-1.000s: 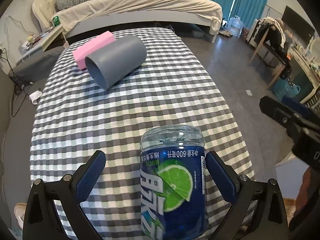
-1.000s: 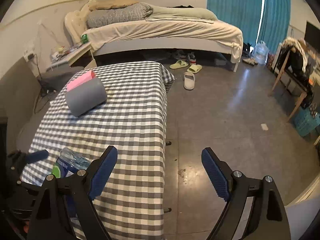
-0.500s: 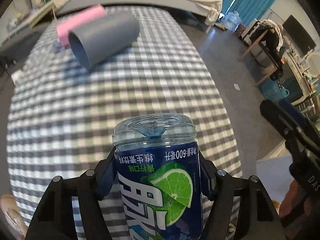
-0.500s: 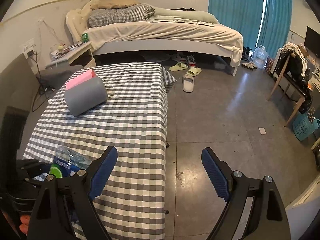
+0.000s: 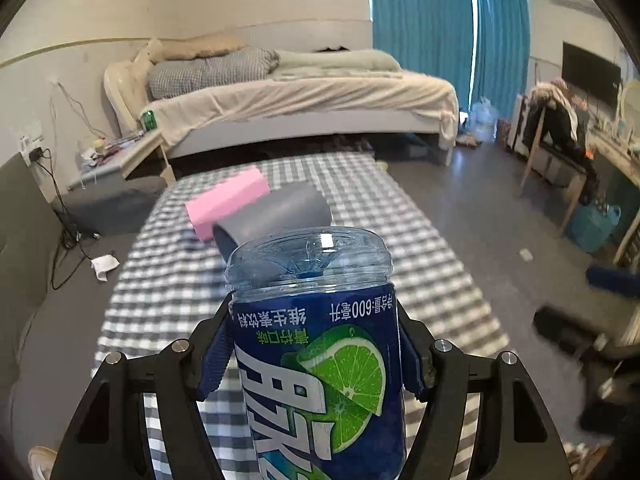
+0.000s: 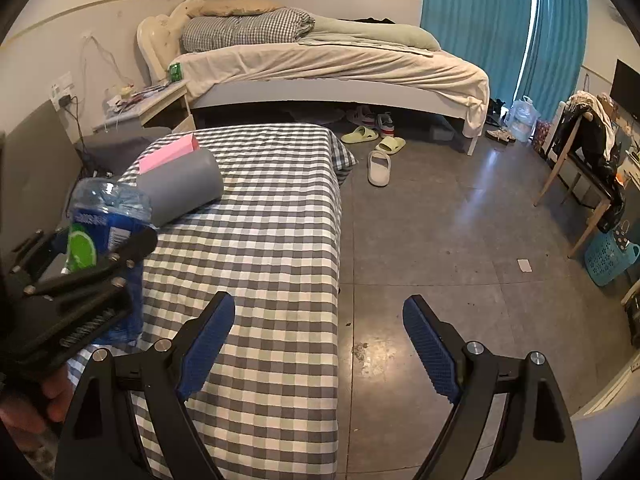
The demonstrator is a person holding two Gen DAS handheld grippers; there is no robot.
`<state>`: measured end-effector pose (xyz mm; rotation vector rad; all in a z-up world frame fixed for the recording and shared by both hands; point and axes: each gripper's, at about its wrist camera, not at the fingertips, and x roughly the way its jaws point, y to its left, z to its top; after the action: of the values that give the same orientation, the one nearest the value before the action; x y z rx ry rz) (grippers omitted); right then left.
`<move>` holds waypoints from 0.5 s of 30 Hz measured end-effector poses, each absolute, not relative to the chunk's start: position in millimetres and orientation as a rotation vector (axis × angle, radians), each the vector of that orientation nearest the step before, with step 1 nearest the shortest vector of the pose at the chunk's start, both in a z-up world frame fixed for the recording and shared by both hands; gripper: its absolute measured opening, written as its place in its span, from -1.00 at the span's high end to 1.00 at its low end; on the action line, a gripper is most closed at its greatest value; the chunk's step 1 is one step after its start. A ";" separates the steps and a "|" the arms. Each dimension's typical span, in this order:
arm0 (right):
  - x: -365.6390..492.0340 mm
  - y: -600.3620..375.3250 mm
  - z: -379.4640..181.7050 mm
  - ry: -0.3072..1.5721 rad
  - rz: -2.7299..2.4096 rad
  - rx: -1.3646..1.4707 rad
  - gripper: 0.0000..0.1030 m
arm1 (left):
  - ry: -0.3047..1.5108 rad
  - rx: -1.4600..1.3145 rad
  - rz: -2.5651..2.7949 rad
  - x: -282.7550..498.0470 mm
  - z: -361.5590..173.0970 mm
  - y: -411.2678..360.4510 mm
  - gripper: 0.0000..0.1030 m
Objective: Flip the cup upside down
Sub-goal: 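Rotate the bottle in the left gripper until its cap points up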
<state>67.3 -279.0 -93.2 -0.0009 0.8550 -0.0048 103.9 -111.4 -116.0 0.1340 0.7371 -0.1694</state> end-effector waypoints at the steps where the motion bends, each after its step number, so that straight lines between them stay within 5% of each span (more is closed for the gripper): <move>1: 67.4 -278.7 -93.6 0.856 -0.006 -0.004 -0.67 | 0.755 0.138 -0.176 104.3 -121.7 -112.0 -0.37; 15: 66.8 -270.0 -90.8 0.847 0.006 0.006 -0.67 | 0.872 0.114 -0.183 68.9 -133.5 -93.1 -0.37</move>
<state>66.8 -270.0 -90.8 0.0059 0.8473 0.0055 68.9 -93.1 -133.5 0.1143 0.8725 -0.1829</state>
